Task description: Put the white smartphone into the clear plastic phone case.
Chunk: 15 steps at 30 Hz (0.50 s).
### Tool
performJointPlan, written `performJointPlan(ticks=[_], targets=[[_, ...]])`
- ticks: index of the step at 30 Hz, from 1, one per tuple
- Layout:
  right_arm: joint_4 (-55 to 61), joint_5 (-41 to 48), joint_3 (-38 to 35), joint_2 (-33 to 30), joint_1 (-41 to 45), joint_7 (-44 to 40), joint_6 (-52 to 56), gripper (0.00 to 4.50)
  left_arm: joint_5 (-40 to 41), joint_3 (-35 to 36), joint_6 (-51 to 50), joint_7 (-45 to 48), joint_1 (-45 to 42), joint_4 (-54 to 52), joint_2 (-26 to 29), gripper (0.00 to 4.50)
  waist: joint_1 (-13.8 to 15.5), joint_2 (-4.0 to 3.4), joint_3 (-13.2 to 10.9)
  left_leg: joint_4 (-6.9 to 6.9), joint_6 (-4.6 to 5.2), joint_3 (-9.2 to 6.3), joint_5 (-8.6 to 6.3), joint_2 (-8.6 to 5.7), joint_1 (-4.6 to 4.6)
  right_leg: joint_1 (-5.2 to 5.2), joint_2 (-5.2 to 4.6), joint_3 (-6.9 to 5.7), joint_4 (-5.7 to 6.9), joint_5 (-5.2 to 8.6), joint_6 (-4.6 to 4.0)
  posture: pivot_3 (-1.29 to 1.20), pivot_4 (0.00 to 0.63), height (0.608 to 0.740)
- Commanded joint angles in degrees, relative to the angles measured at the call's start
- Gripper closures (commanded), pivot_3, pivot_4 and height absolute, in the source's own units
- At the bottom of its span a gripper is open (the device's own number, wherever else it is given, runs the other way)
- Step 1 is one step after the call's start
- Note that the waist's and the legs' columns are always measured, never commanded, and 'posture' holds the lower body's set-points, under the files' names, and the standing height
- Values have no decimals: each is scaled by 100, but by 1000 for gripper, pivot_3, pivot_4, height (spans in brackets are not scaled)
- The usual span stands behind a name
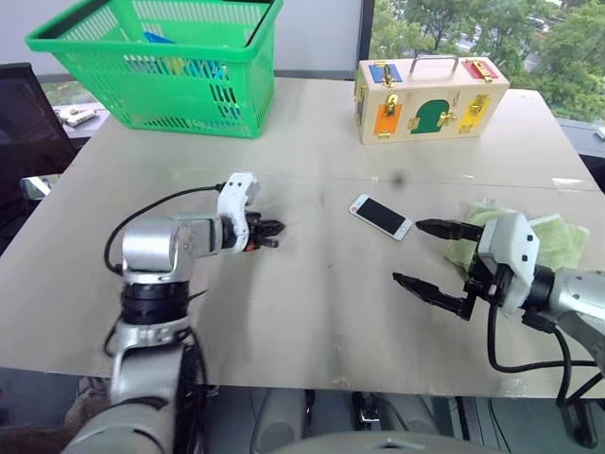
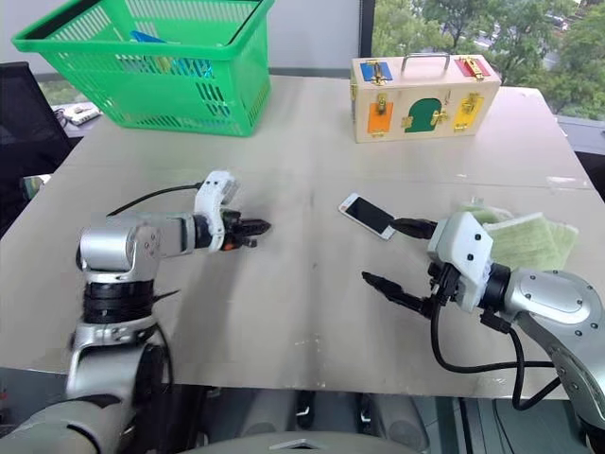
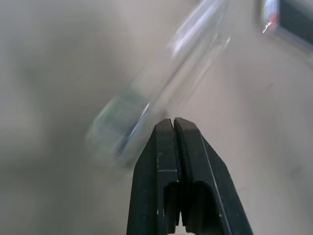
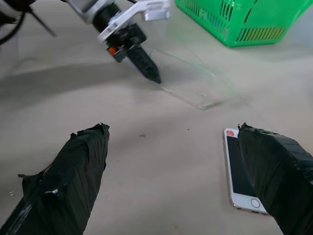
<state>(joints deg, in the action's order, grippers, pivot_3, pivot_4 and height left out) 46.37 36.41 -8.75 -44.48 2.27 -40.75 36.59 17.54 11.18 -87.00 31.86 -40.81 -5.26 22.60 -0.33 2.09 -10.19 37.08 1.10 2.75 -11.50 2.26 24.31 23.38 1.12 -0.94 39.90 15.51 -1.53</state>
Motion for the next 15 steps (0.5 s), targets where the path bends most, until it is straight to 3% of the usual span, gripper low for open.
performJointPlan(ticks=[1,3,6,9,13,14,15], targets=[[82,-31,-51,-17,-2,18,-142,0,317,155,-550,-478,-251,-674,-197,4446,-30,-1,0,1,0,0,0,0,0,0,0,0,0,-2,3,0,150,740],[73,-41,-60,-29,-5,15,-150,0,525,297,-550,-762,-230,-758,-409,4446,-47,-2,1,0,0,4,0,0,-2,0,-1,6,0,-3,5,0,150,740],[67,-77,-85,-51,-29,22,-161,0,1110,1057,-550,-1398,-259,-631,-971,4446,-25,-1,1,1,0,-2,0,1,-1,0,0,3,3,-3,5,0,150,740],[82,-81,-108,-54,-65,23,-159,0,1517,1326,-550,-1587,-224,-832,-963,4446,-39,-1,1,4,-1,-2,0,1,0,0,0,3,4,-4,6,0,150,740],[64,-84,-57,-34,-57,26,-159,0,1376,848,-96,-1299,-96,-867,-209,4446,-42,-1,0,3,-1,-1,0,0,-1,0,0,3,4,-4,6,0,150,740],[49,-82,-42,-31,-43,17,-159,0,1232,538,219,-1196,1,-767,70,3927,-40,-2,1,2,-2,0,1,0,-2,0,0,4,4,-4,6,0,150,740],[30,-81,-33,-34,-29,2,-161,0,1039,175,659,-1078,67,-638,376,3694,-34,-2,1,0,-2,0,1,0,-5,-1,0,4,4,-4,6,0,150,740]])
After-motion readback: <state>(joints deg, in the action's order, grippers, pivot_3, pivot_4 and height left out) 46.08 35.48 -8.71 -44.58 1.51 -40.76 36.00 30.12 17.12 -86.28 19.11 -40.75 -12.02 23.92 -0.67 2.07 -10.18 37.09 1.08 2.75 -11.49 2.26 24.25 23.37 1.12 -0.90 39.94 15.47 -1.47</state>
